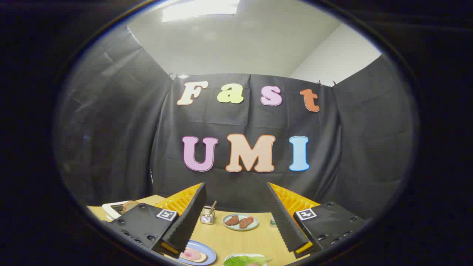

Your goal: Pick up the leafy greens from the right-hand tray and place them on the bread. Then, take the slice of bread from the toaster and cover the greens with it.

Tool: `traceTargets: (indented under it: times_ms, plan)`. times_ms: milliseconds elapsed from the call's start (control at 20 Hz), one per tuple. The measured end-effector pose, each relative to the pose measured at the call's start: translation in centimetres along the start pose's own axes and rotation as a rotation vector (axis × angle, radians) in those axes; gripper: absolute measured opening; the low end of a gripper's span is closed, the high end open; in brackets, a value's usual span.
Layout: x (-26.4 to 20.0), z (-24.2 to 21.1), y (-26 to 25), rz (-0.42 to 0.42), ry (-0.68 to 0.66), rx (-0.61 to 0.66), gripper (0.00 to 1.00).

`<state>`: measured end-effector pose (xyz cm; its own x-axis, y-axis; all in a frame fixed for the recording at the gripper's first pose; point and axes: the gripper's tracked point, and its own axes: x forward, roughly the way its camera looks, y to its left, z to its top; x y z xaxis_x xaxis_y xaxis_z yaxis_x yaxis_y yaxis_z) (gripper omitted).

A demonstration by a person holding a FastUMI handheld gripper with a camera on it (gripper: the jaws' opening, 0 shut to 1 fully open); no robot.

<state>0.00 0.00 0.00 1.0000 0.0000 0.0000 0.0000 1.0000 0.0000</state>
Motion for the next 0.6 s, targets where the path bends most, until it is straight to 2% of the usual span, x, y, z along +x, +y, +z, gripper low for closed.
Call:
traceTargets:
  times_ms: [600]
  plan:
    - [0.1, -0.4, -1.7, -0.026, 0.008, 0.046, 1.0]
